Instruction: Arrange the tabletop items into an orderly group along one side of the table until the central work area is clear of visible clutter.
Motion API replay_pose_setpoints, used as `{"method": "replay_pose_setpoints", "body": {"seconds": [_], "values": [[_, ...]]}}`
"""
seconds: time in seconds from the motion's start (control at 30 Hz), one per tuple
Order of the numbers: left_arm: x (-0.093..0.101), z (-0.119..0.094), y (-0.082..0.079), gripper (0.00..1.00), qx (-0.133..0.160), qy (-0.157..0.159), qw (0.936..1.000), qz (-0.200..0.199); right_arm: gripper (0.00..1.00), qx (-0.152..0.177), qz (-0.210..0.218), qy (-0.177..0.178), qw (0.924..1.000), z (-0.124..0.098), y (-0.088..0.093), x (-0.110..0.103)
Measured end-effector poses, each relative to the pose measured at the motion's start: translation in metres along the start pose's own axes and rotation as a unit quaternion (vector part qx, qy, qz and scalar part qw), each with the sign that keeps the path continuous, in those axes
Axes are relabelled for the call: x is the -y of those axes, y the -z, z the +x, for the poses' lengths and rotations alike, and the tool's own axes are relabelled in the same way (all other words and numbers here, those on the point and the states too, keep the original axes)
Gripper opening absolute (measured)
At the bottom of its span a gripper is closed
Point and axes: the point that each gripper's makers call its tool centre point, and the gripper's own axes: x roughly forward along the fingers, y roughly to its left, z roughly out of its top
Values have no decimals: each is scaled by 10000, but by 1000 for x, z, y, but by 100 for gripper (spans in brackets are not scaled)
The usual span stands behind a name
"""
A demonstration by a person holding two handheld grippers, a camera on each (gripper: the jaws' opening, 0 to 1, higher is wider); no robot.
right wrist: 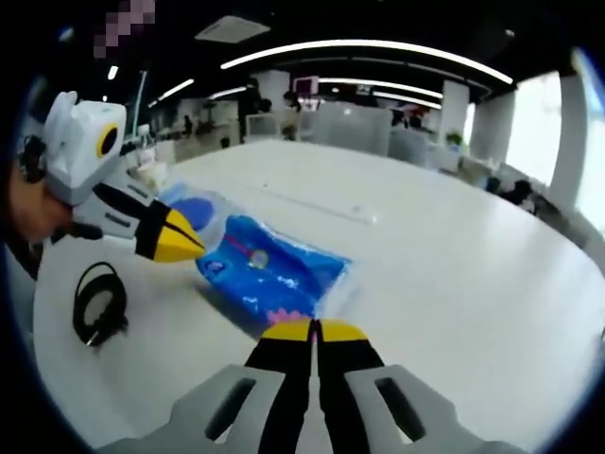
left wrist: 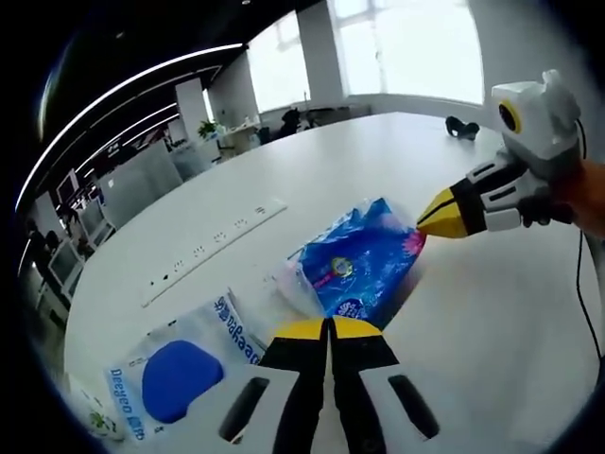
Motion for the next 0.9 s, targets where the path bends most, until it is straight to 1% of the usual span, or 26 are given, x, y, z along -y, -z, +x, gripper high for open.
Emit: {"method": "replay_pose_setpoints", "body": {"seconds": [0.23,0.67,0.8,0.9], "values": [[-6,-1,-7,0,80,-76,9999,38,0,40,-65,-21,10000,4,-9,2],[-18,2,-18,0,211,-199,9996,-33,0,107,-249,-42,9996,15,-22,8],[-21,5,-18,0,205,-227,9995,-71,0,48,-313,-62,9995,21,-21,9],[-22,8,-15,0,157,-253,9995,-141,0,11,-354,-94,9993,26,-20,9]]}}
